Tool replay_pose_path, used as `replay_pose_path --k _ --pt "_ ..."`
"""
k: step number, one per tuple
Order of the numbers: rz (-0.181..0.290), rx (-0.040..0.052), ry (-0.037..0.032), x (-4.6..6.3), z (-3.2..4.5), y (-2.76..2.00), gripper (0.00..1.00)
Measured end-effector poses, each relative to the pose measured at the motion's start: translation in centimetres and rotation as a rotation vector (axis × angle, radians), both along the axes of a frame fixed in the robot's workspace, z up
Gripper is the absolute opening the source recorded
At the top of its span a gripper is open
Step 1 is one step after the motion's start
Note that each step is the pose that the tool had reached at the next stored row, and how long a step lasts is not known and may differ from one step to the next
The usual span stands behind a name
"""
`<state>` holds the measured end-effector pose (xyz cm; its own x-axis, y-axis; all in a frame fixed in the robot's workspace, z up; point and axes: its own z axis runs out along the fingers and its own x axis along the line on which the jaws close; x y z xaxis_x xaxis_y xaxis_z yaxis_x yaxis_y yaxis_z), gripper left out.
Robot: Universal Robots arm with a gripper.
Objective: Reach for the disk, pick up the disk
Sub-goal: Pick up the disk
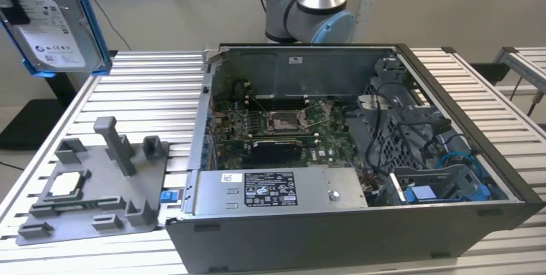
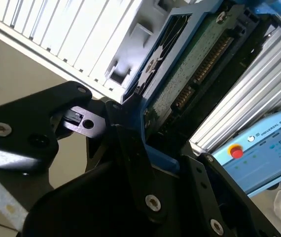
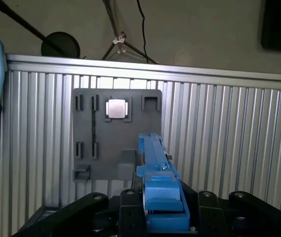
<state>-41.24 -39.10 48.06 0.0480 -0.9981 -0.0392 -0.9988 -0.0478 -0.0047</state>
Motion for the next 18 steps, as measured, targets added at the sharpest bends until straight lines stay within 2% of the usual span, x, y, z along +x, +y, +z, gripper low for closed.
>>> replay_pose_path --k 5,9,18 --pt "0.0 0.0 0.0001 1.4 0.01 0.0 0.0" --pt "0.0 0.0 0.0 4.0 0.0 0.0 0.0" --pt "0.0 -0.0001 0.0001 6.6 0.0 0.0 0.0"
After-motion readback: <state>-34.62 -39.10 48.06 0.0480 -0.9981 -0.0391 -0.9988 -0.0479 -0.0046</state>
